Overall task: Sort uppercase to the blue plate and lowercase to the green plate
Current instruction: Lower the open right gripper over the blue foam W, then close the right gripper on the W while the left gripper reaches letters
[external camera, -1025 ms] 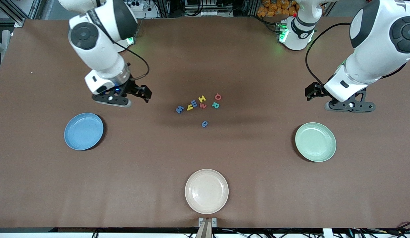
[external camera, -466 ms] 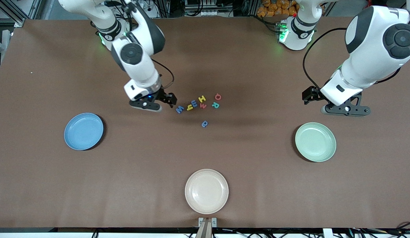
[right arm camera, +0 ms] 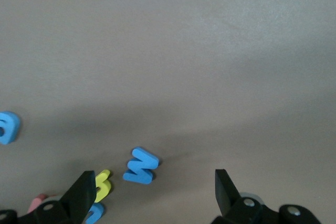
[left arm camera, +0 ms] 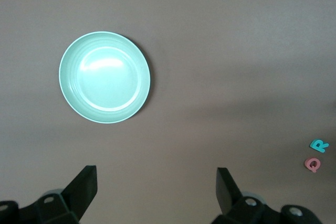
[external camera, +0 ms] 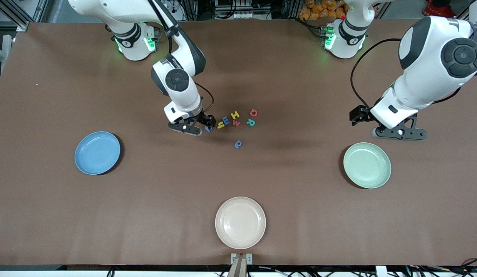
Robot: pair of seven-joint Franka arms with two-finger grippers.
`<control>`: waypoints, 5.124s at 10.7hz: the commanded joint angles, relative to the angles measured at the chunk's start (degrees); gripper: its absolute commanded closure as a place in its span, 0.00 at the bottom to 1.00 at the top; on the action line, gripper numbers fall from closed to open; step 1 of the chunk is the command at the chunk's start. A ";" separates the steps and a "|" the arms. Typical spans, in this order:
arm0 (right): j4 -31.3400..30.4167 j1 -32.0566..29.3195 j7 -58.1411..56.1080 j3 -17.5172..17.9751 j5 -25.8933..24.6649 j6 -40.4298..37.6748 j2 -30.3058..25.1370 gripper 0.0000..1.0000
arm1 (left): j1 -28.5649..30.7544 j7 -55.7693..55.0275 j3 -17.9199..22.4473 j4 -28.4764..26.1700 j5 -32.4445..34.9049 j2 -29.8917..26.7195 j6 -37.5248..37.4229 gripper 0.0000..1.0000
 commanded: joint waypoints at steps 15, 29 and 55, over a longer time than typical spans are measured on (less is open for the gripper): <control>-3.46 4.74 4.85 -0.13 3.94 11.69 6.51 0.09 | -1.74 -0.73 -0.34 0.07 1.03 5.01 4.18 0.00; -1.00 4.48 2.83 -0.40 2.53 11.17 8.27 0.32 | -4.72 -0.90 -0.34 1.03 1.12 9.49 9.20 0.00; 6.29 -15.81 -35.02 -1.36 1.83 -6.31 3.35 0.90 | -32.66 -41.06 0.27 13.32 9.97 27.40 17.99 0.07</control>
